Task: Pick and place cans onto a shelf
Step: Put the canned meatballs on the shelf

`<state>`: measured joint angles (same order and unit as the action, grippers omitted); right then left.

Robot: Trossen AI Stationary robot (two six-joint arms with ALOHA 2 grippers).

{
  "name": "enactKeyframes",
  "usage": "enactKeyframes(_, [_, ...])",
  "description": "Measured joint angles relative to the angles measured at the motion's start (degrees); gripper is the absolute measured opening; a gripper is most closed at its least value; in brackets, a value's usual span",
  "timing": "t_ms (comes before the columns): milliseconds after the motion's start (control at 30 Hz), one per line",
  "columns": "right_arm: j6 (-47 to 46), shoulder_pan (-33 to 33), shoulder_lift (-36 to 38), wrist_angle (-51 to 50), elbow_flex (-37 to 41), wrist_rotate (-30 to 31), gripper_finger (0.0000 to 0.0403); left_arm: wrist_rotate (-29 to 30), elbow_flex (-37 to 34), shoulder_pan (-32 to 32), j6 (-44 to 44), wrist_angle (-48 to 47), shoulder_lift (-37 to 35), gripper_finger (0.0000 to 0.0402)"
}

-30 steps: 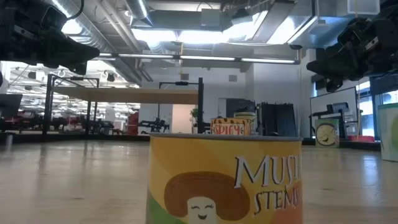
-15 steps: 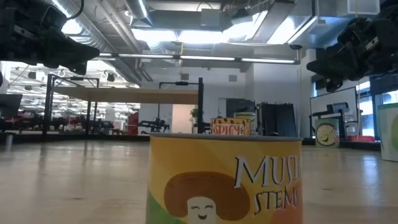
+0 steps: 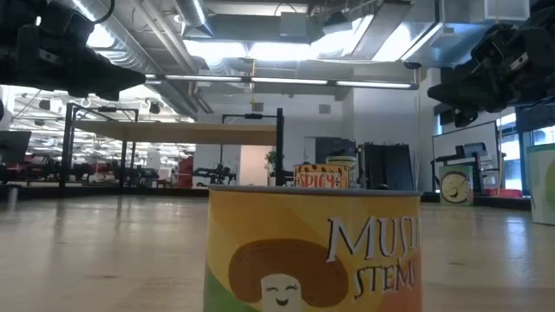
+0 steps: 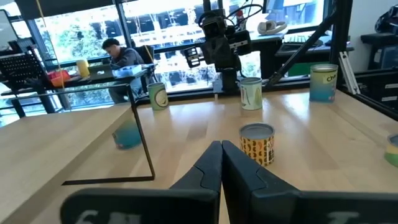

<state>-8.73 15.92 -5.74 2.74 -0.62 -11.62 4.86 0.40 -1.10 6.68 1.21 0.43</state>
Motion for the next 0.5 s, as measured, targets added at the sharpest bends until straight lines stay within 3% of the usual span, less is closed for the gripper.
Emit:
enactKeyframes(333, [0.2, 0.0, 0.0, 0.1, 0.0, 0.0, 0.0016, -1.41, 0.0, 0.04, -5.94, 0.27, 0.0, 0.0])
enactKeyframes(500, [2.45, 0.0, 0.0, 1.72, 0.0, -0.01, 0.0016, 2.6, 0.48, 0.04, -4.95, 0.26, 0.0, 0.0])
